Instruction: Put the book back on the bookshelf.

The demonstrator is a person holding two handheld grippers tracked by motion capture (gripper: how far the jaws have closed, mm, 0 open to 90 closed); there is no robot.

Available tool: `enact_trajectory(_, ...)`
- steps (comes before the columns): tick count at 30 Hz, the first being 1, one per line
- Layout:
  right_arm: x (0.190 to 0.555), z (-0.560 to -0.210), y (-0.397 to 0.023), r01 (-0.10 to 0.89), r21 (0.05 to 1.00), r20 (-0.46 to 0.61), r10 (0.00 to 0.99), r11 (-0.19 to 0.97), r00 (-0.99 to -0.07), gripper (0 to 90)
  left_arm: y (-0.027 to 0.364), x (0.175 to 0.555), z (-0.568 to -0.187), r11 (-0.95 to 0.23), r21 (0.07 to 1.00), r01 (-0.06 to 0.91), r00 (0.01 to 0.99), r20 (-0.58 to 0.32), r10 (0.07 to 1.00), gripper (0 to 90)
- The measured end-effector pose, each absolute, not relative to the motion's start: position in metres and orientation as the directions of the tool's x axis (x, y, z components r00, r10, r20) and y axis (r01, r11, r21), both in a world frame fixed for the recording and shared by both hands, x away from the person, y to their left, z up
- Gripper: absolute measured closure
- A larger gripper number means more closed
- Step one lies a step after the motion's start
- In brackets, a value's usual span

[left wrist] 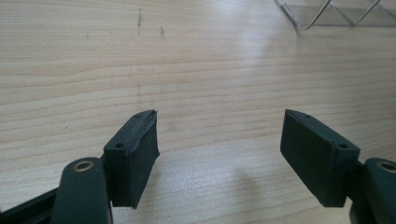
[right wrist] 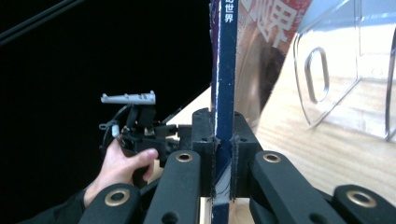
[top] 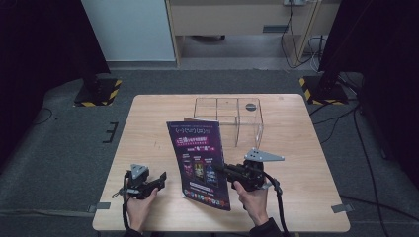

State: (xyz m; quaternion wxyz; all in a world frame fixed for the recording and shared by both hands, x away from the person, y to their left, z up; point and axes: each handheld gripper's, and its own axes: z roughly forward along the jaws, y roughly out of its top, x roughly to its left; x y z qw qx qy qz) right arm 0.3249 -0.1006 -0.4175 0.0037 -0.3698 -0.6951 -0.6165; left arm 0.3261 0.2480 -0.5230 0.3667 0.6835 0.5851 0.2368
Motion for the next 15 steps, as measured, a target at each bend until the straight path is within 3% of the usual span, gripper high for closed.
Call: enact_trajectory(15,0.328,-0.377,-0.113,0.433,0.9,0.385,0.561,-0.052,-0.733,84.4,0.235,0.33,-0.53,-0.126,0.756,0.642,0.23,-0.033,0.973,25.4)
